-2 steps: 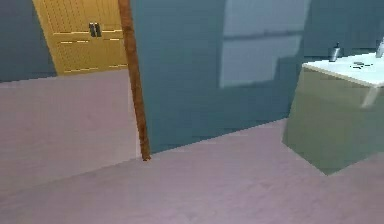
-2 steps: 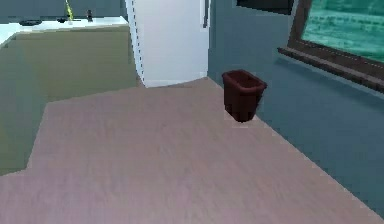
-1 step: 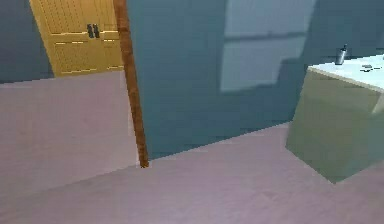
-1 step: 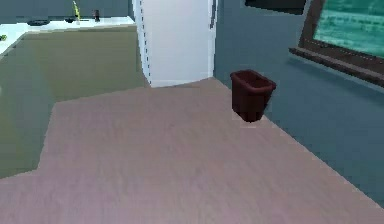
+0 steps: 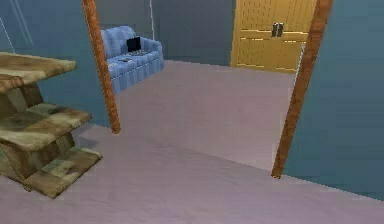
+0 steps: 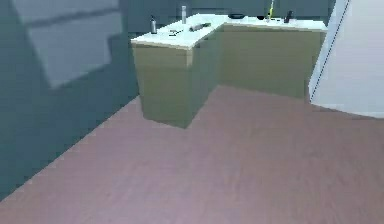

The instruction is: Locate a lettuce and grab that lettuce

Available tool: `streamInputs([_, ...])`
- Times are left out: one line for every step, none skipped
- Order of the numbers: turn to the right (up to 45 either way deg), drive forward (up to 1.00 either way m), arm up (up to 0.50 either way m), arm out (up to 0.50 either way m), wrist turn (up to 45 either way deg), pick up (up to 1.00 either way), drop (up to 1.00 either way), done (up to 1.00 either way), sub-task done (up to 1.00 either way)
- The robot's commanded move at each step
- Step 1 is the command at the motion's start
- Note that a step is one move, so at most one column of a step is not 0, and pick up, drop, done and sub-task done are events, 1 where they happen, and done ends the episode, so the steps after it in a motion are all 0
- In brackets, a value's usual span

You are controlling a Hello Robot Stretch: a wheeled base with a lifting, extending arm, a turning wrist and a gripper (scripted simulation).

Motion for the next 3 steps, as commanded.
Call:
streamInputs([-30.0, 0.00, 0.00, 0.00, 0.0, 0.00, 0.00, 0.00, 0.00])
streamInputs([0.0, 0.20, 0.00, 0.00, 0.0, 0.00, 0.00, 0.00, 0.00])
streamInputs([45.0, 0.00, 0.00, 0.00, 0.0, 0.00, 0.00, 0.00, 0.00])
